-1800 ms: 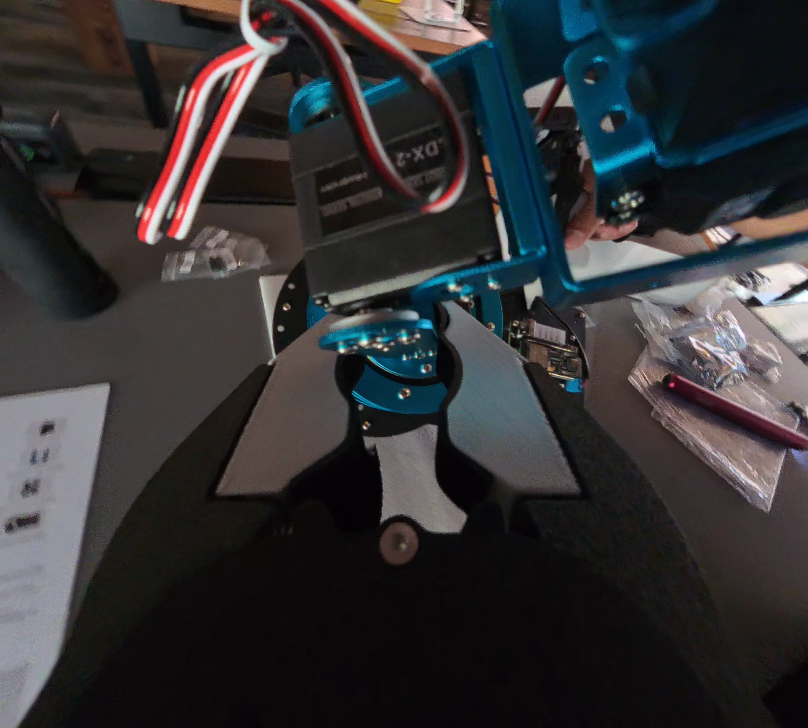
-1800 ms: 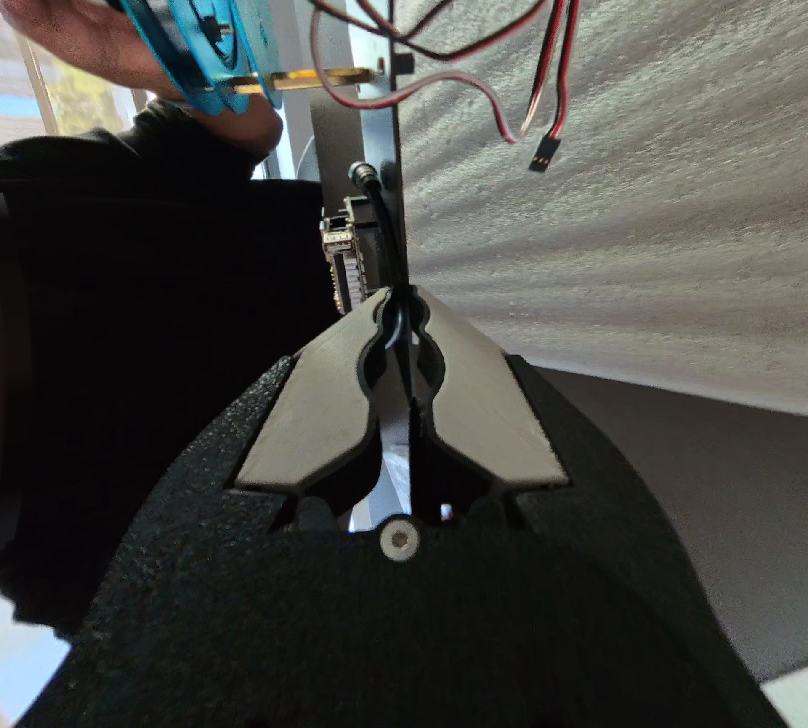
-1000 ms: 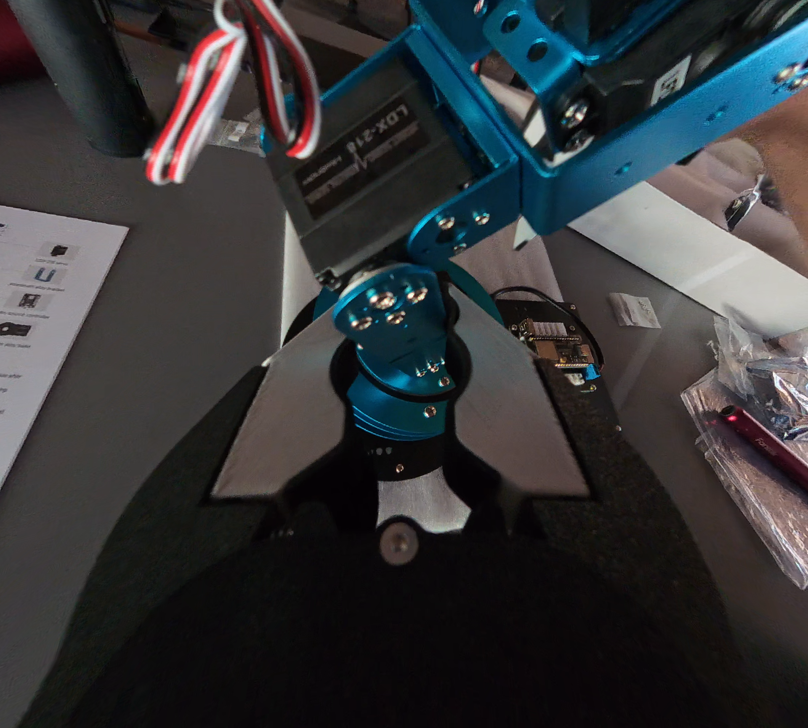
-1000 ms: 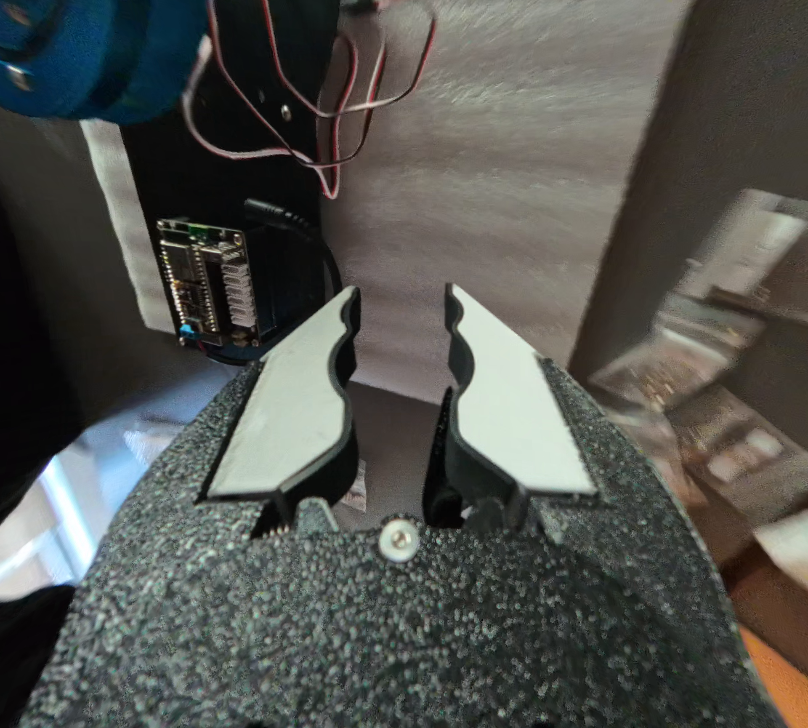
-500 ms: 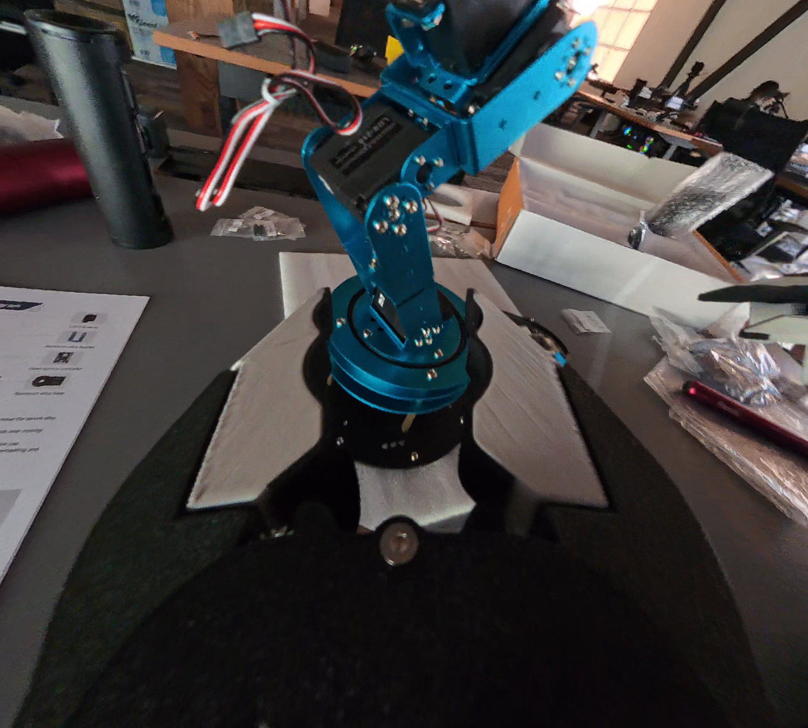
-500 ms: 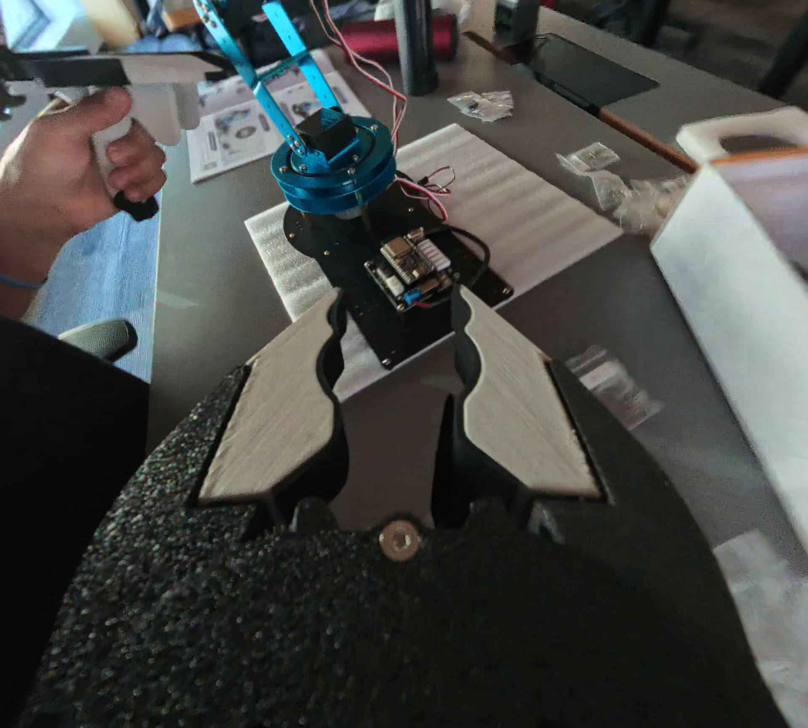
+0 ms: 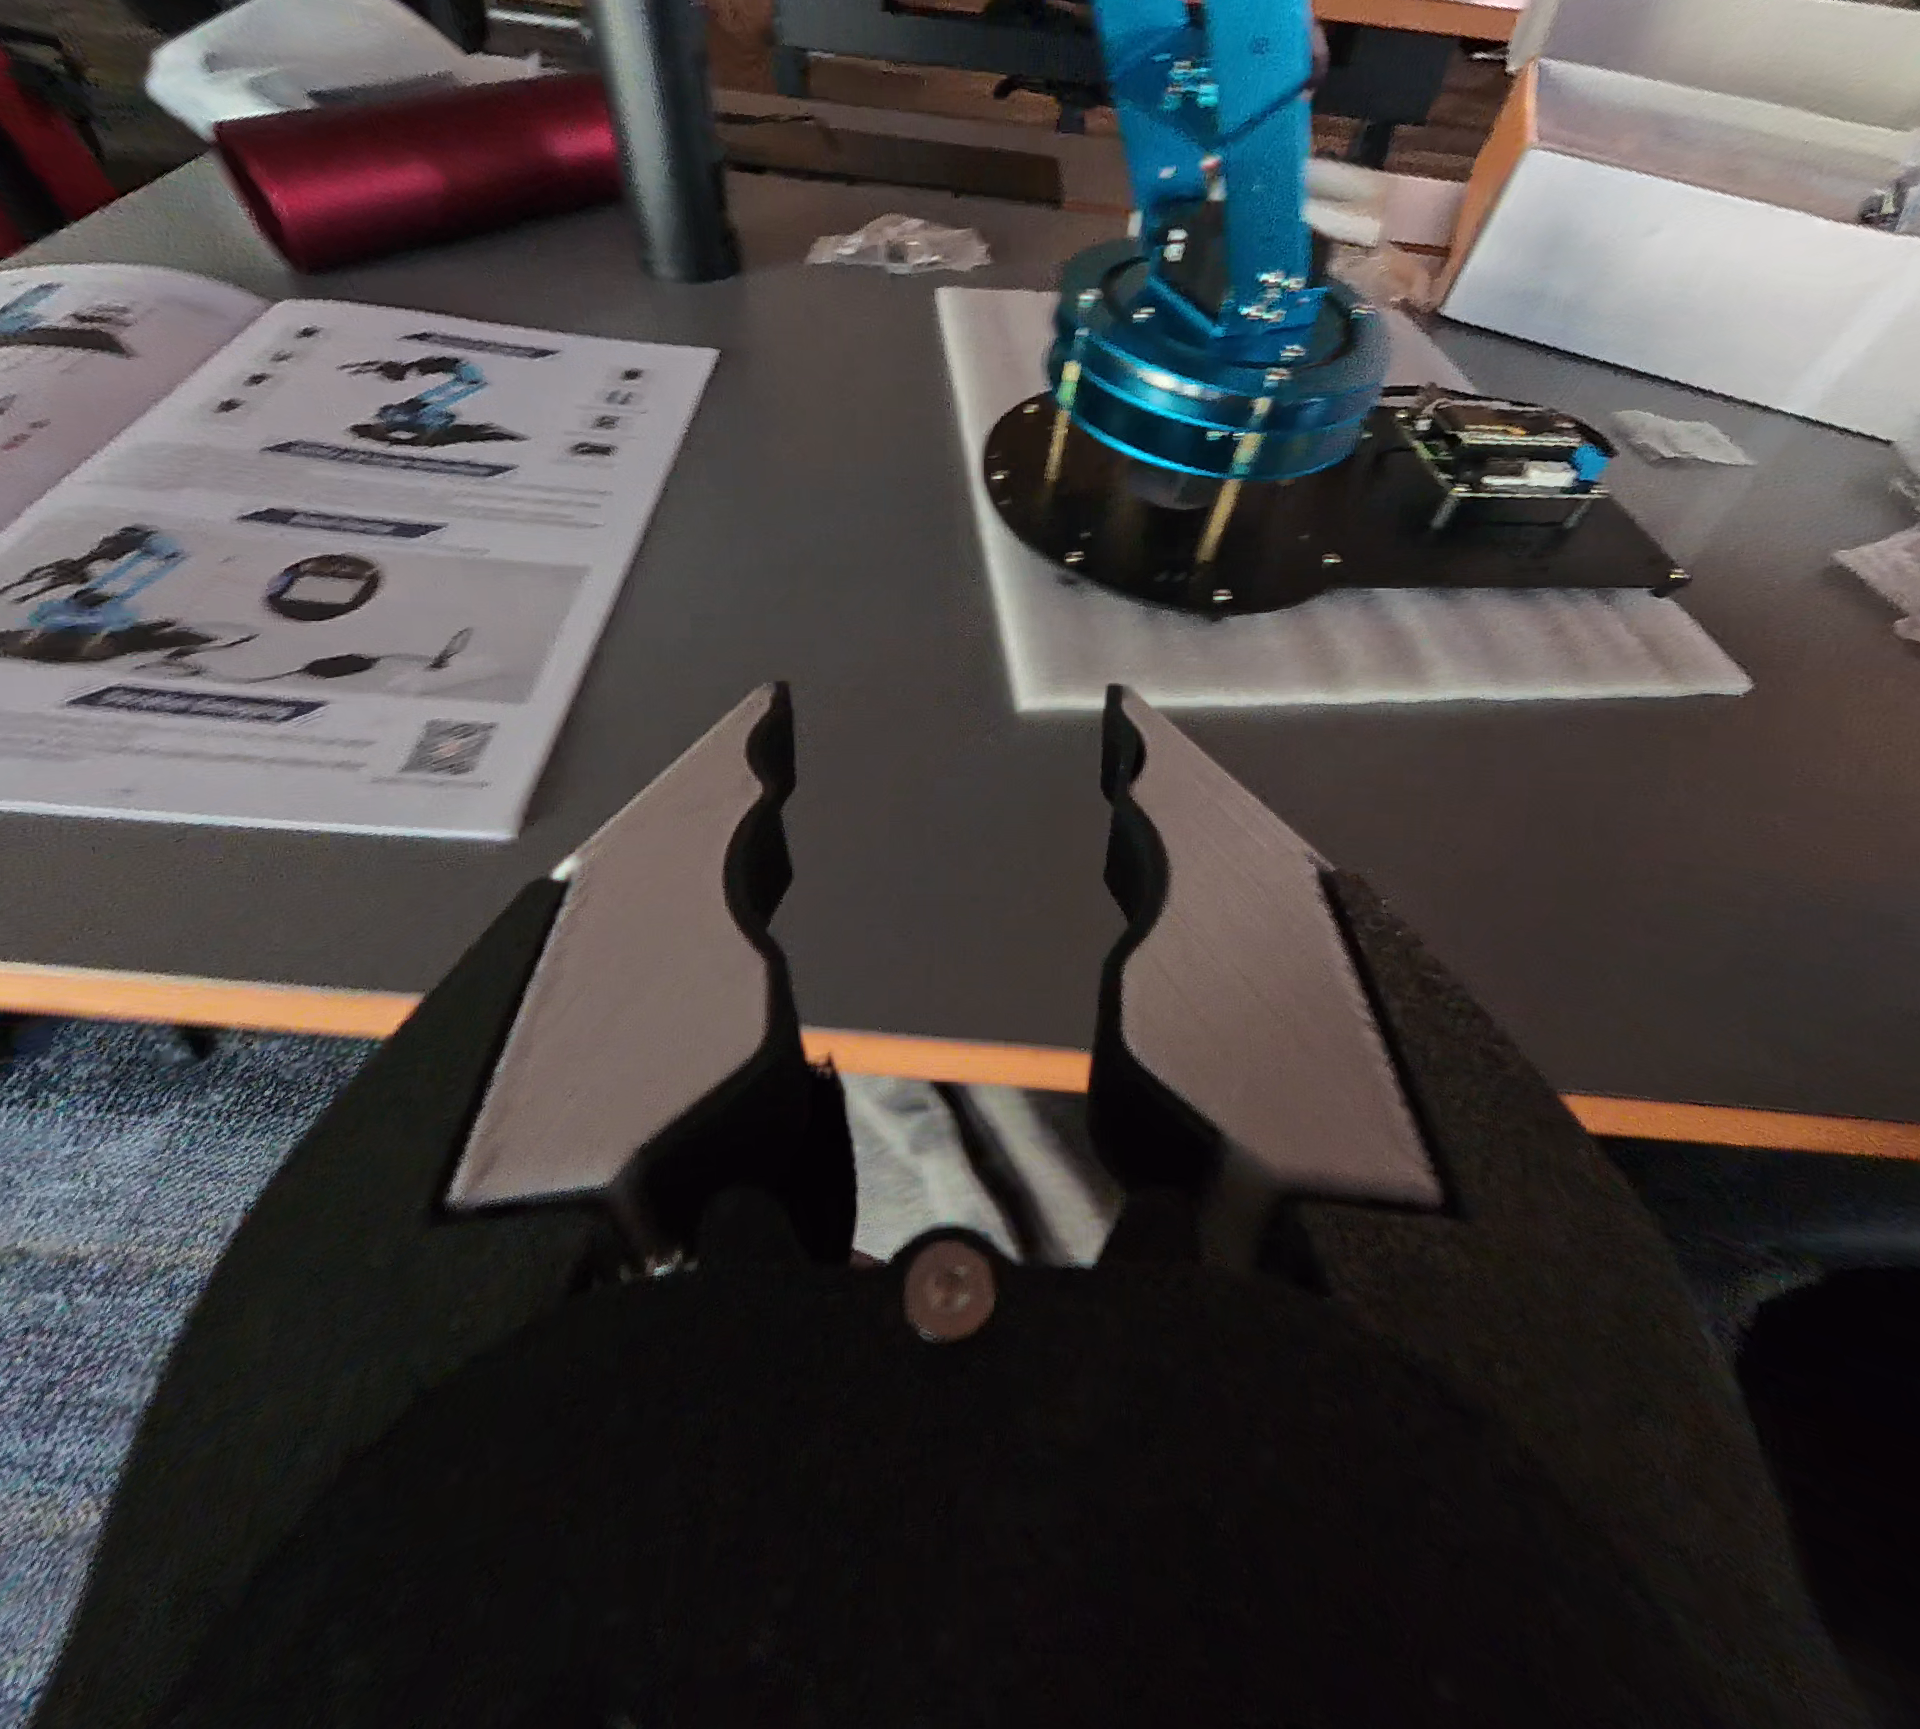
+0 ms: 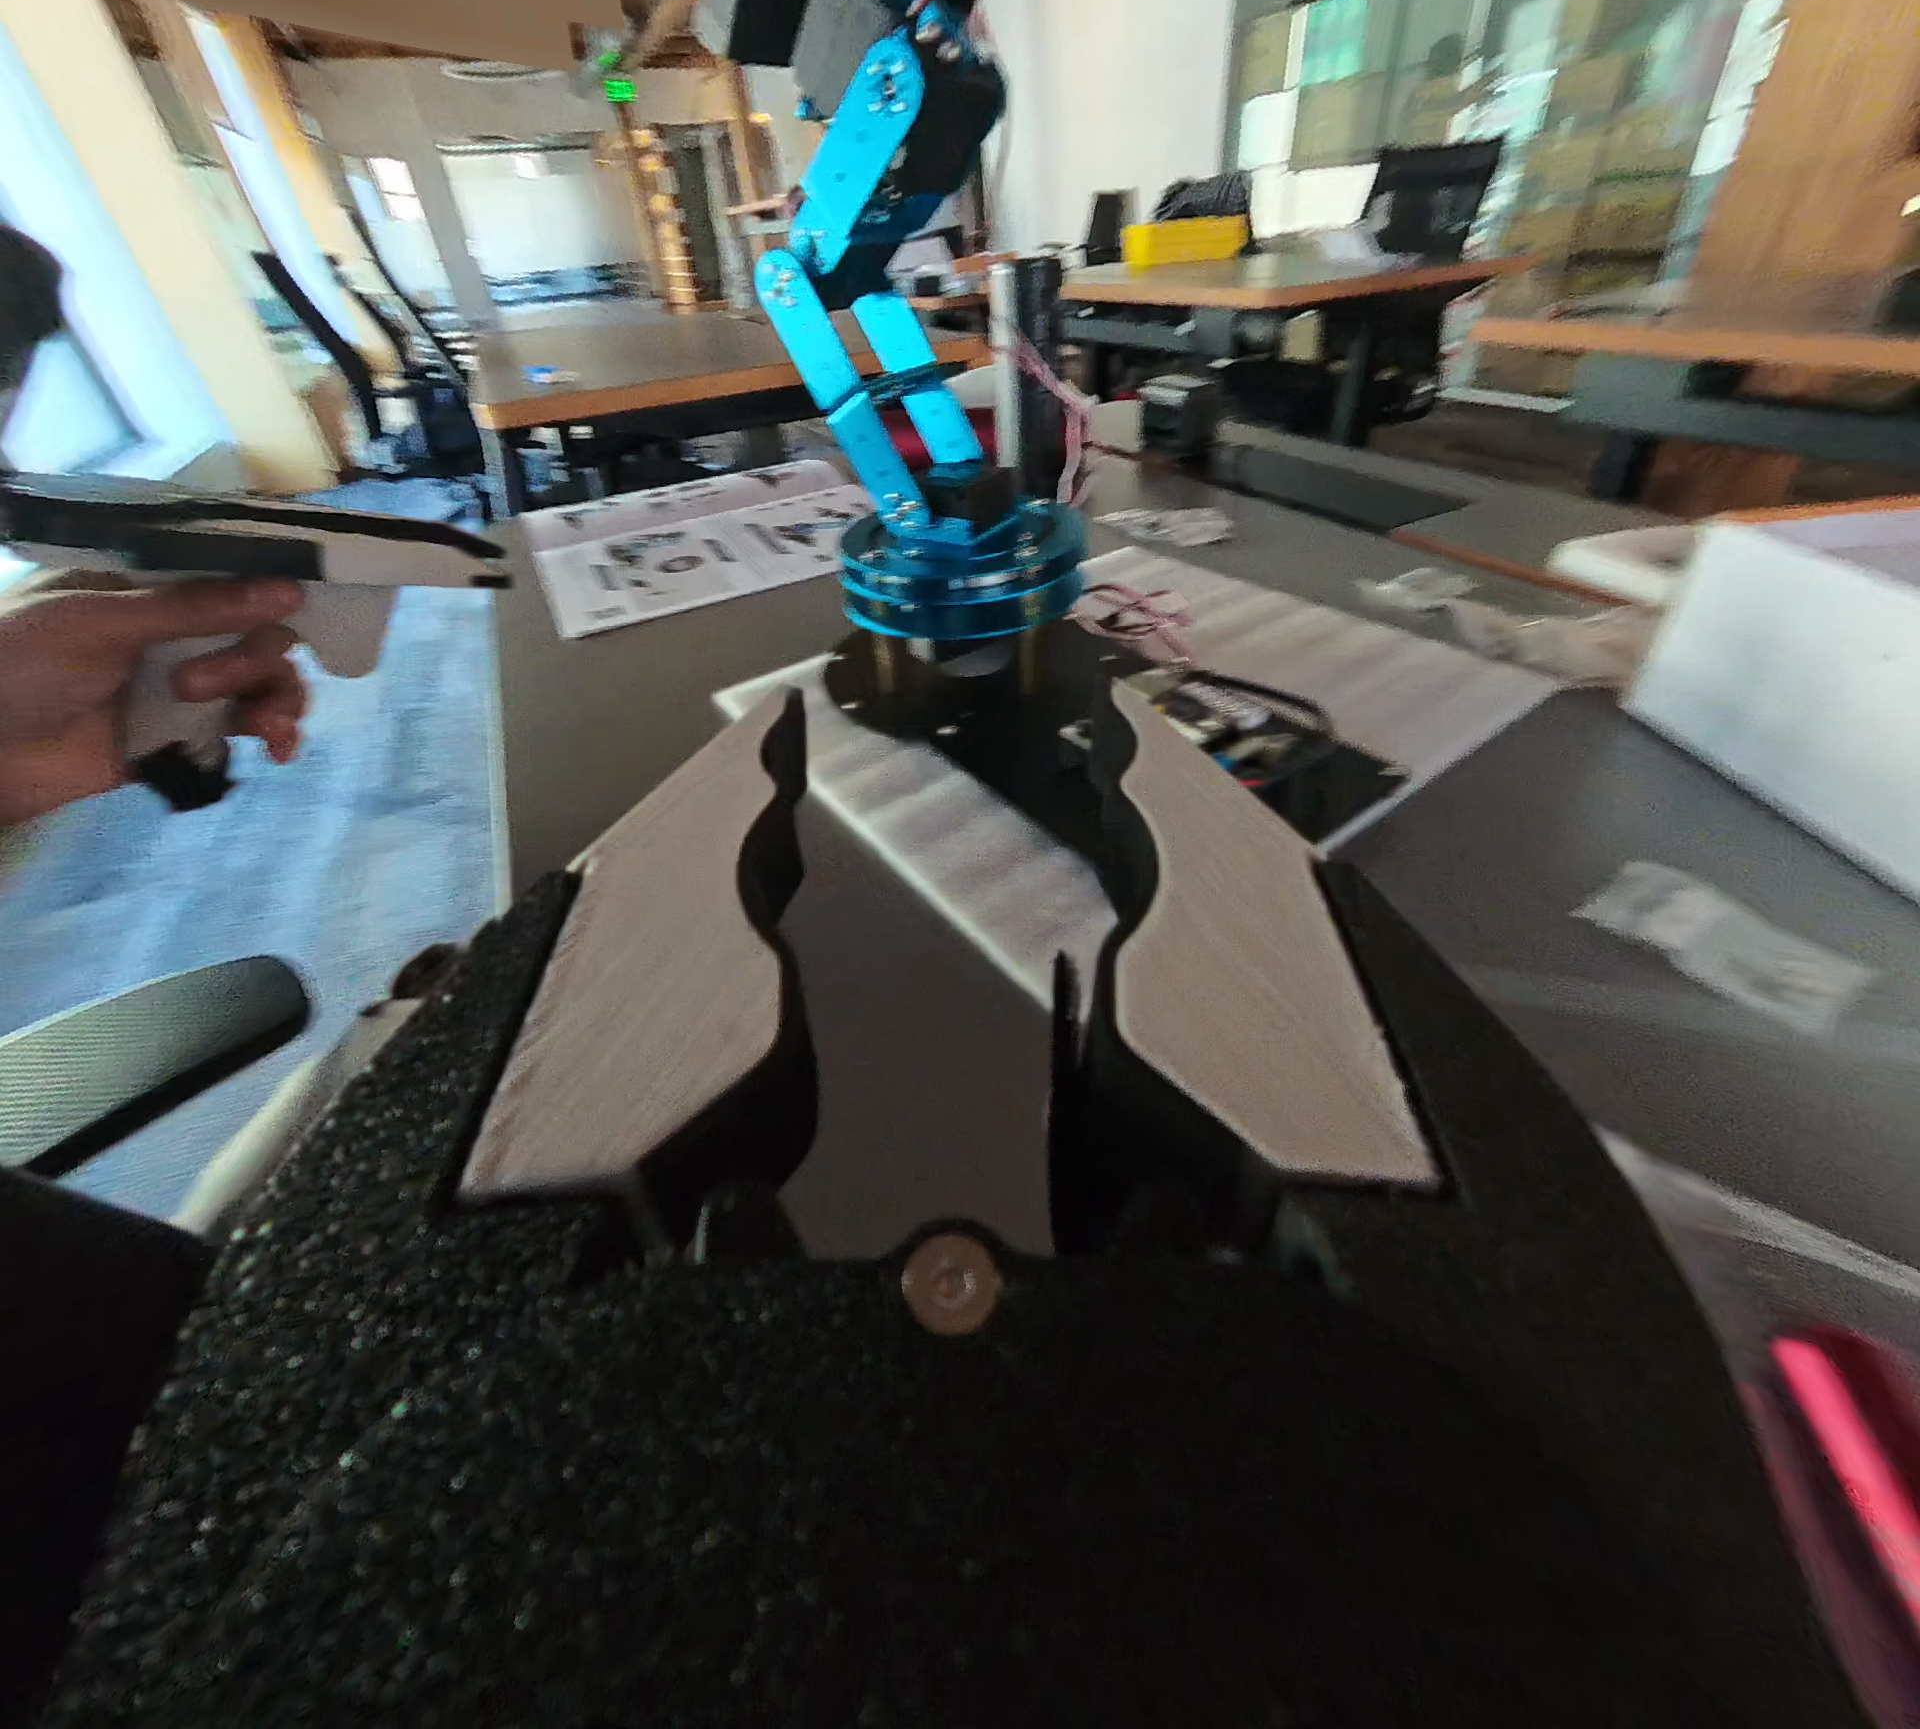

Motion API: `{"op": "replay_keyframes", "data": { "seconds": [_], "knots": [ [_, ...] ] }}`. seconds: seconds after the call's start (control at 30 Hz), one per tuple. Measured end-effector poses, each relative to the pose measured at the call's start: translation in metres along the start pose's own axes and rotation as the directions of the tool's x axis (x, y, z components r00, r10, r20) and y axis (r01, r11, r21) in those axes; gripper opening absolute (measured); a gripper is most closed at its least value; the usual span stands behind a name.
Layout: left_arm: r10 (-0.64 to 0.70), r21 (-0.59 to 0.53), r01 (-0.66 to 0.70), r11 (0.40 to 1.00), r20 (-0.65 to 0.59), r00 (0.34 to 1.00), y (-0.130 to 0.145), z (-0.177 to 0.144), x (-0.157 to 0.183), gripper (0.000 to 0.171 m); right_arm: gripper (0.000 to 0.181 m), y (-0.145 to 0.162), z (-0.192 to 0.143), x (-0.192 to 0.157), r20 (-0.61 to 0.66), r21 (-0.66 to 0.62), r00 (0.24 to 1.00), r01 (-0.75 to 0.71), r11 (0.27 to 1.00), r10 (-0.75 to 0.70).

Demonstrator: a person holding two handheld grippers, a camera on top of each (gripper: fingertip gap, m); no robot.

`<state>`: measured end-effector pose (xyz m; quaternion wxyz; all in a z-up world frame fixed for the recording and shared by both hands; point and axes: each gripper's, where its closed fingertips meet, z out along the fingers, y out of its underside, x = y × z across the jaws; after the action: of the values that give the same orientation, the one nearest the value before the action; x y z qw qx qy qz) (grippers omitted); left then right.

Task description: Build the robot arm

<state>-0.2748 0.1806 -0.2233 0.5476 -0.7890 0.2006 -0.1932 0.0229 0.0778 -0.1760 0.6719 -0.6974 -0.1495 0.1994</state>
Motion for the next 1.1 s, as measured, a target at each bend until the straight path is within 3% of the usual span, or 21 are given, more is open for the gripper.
{"op": "replay_keyframes", "data": {
  "seconds": [0.07,0.13,0.23,0.3,0.37,0.47,0.53,0.63,0.7,0.77,0.83,0.93,1.03,1.07,1.1],
  "knots": [
    [-0.012,-0.013,0.012,1.0,0.005,1.0,0.001,-0.006,-0.024,0.059,0.059,0.009,0.012,-0.015,0.069,-0.047,0.997,-0.033,0.998,0.036],
    [-0.004,-0.072,0.005,0.997,0.022,1.0,0.005,-0.005,-0.057,0.058,0.052,0.02,0.026,-0.032,0.14,-0.103,0.99,-0.009,0.995,0.023],
    [0.095,-0.16,-0.076,0.984,0.116,0.989,-0.001,0.005,-0.141,0.046,0.049,0.03,0.066,-0.068,0.269,-0.187,0.963,0.037,0.982,0.015],
    [0.161,-0.178,-0.128,0.976,0.184,0.97,-0.015,0.025,-0.217,0.034,0.051,0.032,0.106,-0.1,0.364,-0.211,0.931,0.105,0.972,-0.021],
    [0.122,-0.239,-0.079,0.968,0.171,0.978,-0.016,0.057,-0.282,0.033,0.055,0.037,0.152,-0.137,0.452,-0.259,0.892,0.153,0.954,-0.02],
    [0.024,-0.369,0.012,0.929,0.092,0.996,0.005,0.105,-0.333,0.032,0.058,0.046,0.219,-0.187,0.53,-0.315,0.847,0.165,0.935,0.029],
    [-0.001,-0.412,0.03,0.911,0.071,0.998,0.019,0.118,-0.341,0.034,0.062,0.059,0.26,-0.211,0.527,-0.361,0.849,0.187,0.914,0.035],
    [-0.079,-0.36,0.098,0.928,0.066,0.995,0.02,0.119,-0.328,0.034,0.062,0.085,0.308,-0.231,0.503,-0.421,0.863,0.296,0.857,-0.052],
    [-0.115,-0.356,0.111,0.928,0.009,0.993,0.023,0.116,-0.3,0.033,0.059,0.101,0.332,-0.235,0.488,-0.476,0.87,0.332,0.814,-0.069],
    [-0.164,-0.369,0.121,0.922,-0.088,0.982,0.025,0.113,-0.257,0.033,0.045,0.101,0.353,-0.231,0.439,-0.492,0.895,0.307,0.815,-0.072],
    [-0.18,-0.373,0.111,0.921,-0.155,0.971,0.028,0.112,-0.217,0.031,0.042,0.101,0.369,-0.218,0.368,-0.523,0.926,0.285,0.803,-0.089],
    [-0.151,-0.347,0.091,0.933,-0.152,0.977,0.026,0.105,-0.198,0.043,0.047,0.117,0.385,-0.2,0.295,-0.594,0.95,0.268,0.758,-0.104],
    [-0.169,-0.234,0.136,0.963,-0.125,0.978,0.002,0.082,-0.225,0.039,0.041,0.143,0.385,-0.192,0.286,-0.684,0.951,0.29,0.669,-0.12],
    [-0.139,-0.206,0.119,0.971,-0.087,0.986,-0.003,0.075,-0.245,0.039,0.03,0.143,0.385,-0.196,0.298,-0.673,0.951,0.27,0.689,-0.081],
    [-0.102,-0.197,0.091,0.976,-0.045,0.994,-0.003,0.071,-0.267,0.039,0.03,0.144,0.384,-0.196,0.29,-0.675,0.955,0.248,0.695,-0.059]
  ]
}}
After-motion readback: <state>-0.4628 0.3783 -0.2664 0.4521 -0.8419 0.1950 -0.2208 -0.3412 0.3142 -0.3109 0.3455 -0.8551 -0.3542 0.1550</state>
